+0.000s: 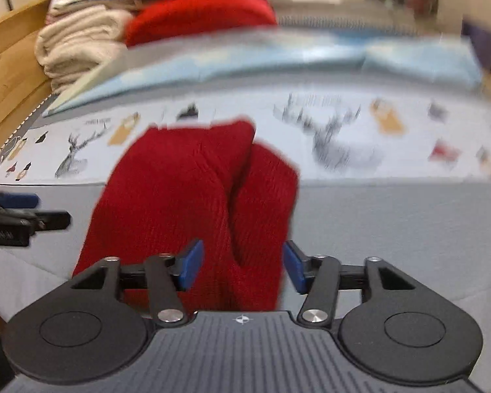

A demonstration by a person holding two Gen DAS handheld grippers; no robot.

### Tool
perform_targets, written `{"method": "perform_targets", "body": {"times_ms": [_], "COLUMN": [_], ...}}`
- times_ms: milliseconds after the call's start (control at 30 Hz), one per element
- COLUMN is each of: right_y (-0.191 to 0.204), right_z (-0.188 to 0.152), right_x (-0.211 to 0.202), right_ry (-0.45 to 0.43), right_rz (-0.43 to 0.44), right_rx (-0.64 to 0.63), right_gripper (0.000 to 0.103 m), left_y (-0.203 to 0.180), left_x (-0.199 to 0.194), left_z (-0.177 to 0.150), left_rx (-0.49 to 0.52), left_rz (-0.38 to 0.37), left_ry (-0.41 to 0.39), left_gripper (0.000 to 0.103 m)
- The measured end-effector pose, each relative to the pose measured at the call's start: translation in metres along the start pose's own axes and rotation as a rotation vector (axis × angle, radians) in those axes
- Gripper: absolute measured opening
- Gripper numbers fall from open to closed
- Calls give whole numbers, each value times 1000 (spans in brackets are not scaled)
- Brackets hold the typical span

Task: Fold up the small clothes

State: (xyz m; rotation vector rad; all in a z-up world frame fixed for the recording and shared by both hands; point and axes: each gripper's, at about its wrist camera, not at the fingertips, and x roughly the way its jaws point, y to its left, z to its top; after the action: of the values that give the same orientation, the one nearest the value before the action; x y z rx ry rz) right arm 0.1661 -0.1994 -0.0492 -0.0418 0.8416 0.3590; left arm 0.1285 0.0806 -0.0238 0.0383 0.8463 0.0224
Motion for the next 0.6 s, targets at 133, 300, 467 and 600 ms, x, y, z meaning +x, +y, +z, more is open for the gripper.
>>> {"method": "perform_targets", "body": {"times_ms": [133,300,467,600], "right_y": [11,24,37,45], "right_z": [-16,-56,-83,-86], "right_x": [-54,-80,-70,-61], "right_ry": [-123,-159,-122,-113], "right_rz": [-31,-66,-50,-56], "right_rx": [-12,-8,-22,-12], "right_gripper": [85,87,87,87], "left_y": [-12,-32,-50,-55], "left_x": [-54,-95,-95,-74], "left_z": [-28,-79,-106,-105], "left_rx": [-16,-125,-140,-125], "left_rz": [18,-18,-4,80], "left_ry": [-90,-132,-149,-131], "left_gripper": [88,88,88,88]}}
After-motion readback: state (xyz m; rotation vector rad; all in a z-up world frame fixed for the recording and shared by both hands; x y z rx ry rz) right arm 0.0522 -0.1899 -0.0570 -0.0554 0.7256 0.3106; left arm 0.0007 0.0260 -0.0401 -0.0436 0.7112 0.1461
